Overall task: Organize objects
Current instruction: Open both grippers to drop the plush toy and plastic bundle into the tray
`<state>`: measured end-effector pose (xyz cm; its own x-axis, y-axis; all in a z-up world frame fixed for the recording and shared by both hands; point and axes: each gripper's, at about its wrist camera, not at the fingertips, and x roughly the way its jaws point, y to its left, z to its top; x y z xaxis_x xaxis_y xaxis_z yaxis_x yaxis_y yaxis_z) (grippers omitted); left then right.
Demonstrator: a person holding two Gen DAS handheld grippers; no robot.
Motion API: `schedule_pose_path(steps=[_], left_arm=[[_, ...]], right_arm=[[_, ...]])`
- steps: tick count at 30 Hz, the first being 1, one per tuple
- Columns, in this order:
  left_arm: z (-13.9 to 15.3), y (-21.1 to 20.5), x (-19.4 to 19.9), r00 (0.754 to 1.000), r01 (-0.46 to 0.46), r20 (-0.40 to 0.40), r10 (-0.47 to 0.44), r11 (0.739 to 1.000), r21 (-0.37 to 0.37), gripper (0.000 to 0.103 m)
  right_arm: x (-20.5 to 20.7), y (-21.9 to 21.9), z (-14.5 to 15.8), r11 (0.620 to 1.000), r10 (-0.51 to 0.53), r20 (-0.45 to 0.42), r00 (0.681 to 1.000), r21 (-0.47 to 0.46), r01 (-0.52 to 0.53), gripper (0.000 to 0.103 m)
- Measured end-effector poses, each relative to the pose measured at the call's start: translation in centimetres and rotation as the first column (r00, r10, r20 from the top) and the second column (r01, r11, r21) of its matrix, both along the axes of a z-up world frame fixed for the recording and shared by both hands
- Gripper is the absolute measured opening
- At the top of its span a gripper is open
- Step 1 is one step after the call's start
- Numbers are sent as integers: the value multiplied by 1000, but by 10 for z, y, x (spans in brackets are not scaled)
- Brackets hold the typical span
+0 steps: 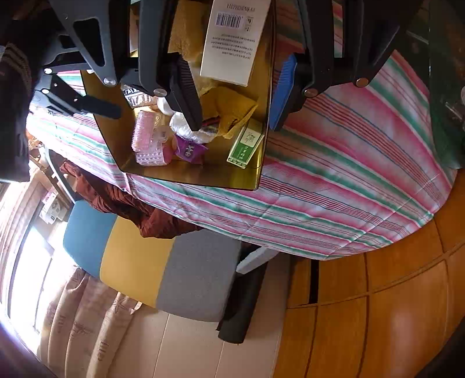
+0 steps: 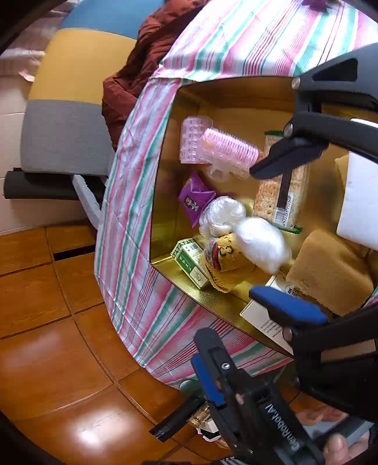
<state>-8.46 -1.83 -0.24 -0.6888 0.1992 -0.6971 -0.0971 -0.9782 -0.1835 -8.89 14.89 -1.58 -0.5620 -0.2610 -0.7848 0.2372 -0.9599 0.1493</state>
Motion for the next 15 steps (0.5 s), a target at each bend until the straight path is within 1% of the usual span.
schedule_pose_path(steps=[2, 4, 6, 11, 15], left_arm=[[0, -1, 5, 1000, -11, -6, 11, 1000, -18, 48], [0, 0, 10, 1000, -21, -14, 21, 999, -34, 48], [2, 2, 16, 999, -24, -25, 23, 998, -54, 48], [8, 8, 30, 998, -25, -61, 19, 995, -100, 48], [11, 13, 39, 997, -18, -72, 10, 993, -114, 48]], right_arm=[[5, 0, 4, 1000, -6, -14, 1000, 5, 6, 83], [10, 1, 8, 1000, -10, -32, 999, 14, 11, 89], [16, 1, 12, 999, -18, -52, 998, 30, 19, 92], [28, 5, 22, 998, -39, -92, 995, 54, 44, 95], [37, 8, 27, 995, -57, -121, 991, 73, 66, 98]])
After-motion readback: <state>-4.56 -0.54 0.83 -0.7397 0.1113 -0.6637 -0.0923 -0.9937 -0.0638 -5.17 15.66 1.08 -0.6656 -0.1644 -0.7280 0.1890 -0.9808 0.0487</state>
